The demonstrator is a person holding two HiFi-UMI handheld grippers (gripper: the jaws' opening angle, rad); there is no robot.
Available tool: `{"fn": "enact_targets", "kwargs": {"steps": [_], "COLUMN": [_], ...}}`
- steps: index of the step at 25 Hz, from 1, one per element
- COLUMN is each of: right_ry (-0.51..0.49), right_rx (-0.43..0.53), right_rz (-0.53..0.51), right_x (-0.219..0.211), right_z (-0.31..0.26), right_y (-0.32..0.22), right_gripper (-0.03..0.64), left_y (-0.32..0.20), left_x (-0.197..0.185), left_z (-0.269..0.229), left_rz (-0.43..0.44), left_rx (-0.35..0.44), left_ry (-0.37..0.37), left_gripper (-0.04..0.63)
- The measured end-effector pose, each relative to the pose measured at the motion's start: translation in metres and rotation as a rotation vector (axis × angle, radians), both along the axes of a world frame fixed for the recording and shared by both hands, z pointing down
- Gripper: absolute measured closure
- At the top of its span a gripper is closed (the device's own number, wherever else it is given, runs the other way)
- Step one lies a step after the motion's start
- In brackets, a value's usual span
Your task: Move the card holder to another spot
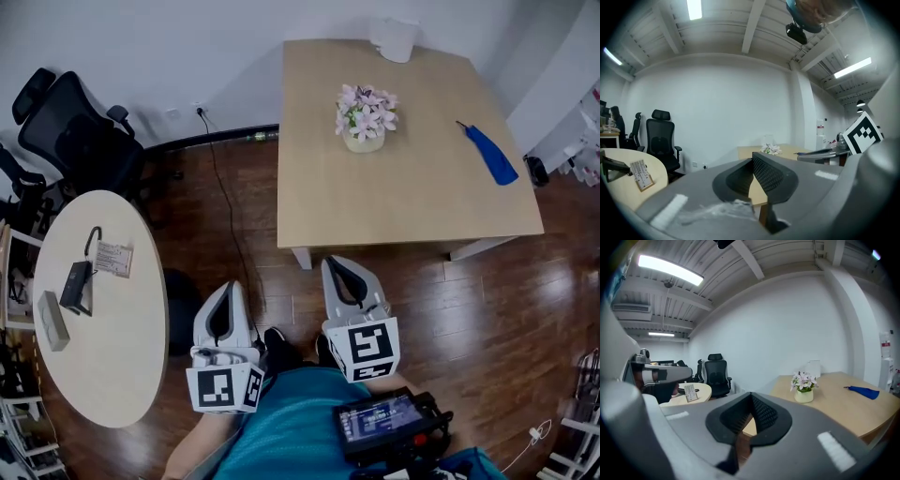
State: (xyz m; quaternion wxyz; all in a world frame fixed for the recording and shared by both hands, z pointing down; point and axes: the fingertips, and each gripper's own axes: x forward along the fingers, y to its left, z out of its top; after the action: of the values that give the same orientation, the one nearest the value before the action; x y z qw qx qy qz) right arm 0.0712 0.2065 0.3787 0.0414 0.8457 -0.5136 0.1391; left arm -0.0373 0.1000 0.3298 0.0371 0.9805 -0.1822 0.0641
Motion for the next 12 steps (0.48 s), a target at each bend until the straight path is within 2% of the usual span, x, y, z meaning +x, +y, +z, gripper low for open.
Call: {"fn": "enact_targets", "kwargs": {"steps": [6,12], "right_ry": [0.027,0.048], "right_rx": [0.004,0.000], "right_rz": [0.031,0.073], "right_x": [-0.016,-0.049], "right_z": [-0.014,-0.019], "right_y": [0.010,0.010], "right_gripper": [0.624,0.624], "left_y": [0.012,0.007], "left_x": [-0.015,-0.039], "left_z": [-0.023,-0.016], "left_rz": [0.039,0.075], "left_rx": [0.063,0.030], "left_ry": [0.036,0.032], "left_gripper": [0.580,0.580]}}
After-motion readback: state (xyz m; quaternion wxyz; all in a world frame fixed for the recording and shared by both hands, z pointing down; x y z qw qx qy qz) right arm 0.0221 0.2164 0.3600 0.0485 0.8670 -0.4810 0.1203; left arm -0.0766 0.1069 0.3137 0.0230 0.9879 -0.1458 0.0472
